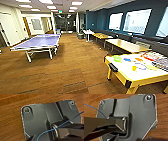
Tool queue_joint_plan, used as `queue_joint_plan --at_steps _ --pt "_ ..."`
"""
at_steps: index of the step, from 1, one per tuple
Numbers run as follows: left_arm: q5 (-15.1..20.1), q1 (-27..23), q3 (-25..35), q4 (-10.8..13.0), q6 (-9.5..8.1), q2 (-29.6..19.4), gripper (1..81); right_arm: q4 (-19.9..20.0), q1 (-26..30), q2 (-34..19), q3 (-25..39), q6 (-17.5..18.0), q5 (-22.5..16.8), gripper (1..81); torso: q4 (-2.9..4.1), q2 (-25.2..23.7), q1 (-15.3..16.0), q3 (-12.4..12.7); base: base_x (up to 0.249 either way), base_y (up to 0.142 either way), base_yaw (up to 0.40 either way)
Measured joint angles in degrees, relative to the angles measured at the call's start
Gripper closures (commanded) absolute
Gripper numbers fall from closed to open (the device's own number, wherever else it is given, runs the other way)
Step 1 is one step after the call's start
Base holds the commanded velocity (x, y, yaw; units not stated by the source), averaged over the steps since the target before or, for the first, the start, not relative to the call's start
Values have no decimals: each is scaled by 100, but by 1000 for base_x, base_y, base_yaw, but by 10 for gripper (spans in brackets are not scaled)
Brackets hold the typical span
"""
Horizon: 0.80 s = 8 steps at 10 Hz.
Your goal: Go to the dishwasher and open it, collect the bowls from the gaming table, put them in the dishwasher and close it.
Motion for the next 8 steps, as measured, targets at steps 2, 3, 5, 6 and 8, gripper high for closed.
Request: queue_joint_plan --at_steps 2,3,5,6,8 --pt "0 0 0 0 0 2 10 0 1 0 0 2 0 10 0 0 0 0 0 0 0" --pt "0 0 0 0 0 2 10 0 1 2 0 2 0 10 0 0 0 0 0 0 0" --pt "0 0 0 0 0 2 10 0 0 0 0 0 0 10 0 0 0 0 0 0 0" --pt "0 0 0 0 0 2 10 0 0 0 0 2 0 10 0 0 0 0 0 0 0" --pt "0 2 0 0 0 2 10 0 0 0 0 0 2 10 0 0 0 0 0 0 -99"
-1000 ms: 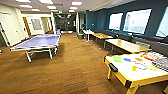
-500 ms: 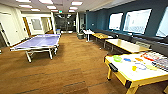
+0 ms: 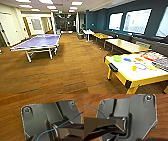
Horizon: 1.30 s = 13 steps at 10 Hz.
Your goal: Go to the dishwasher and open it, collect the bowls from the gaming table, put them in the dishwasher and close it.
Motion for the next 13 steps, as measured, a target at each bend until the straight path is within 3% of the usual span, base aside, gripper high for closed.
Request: queue_joint_plan --at_steps 13 --pt "5 -5 0 0 0 11 10 4 -43 0 -20 5 23 10 0 0 0 0 0 0 -380"
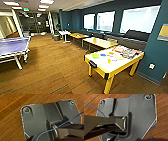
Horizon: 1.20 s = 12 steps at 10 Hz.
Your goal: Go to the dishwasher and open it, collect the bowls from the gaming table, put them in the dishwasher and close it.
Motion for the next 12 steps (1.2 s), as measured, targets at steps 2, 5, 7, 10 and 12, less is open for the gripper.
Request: queue_joint_plan --at_steps 2,5,7,10,12 --pt "2 0 0 0 0 0 10 -2 11 2 0 -2 -2 10 0 0 0 0 0 0 -393" --pt "5 2 0 0 0 0 10 0 16 29 0 0 -2 10 0 0 0 0 0 0 -393" --pt "-6 5 0 0 0 0 10 -2 16 29 0 0 -6 10 0 0 0 0 0 0 -393" --pt "-9 0 0 0 0 0 10 0 16 29 0 0 -6 10 0 0 0 0 0 0 -393" --pt "-11 2 0 0 0 0 10 0 16 29 0 0 -4 10 0 0 0 0 0 0 -393"
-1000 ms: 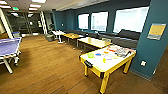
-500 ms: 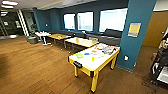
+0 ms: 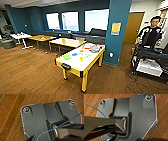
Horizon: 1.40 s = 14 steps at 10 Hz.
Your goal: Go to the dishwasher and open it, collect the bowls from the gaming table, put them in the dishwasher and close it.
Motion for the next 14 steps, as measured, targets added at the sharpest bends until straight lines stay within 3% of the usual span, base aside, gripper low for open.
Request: queue_joint_plan --at_steps 6,14 --pt "-5 -5 0 0 0 0 10 -2 -2 0 0 0 0 10 0 0 0 0 0 0 -306" --pt "-24 -16 1 5 0 -2 10 -2 13 1 0 0 -2 10 0 0 0 0 0 0 0"
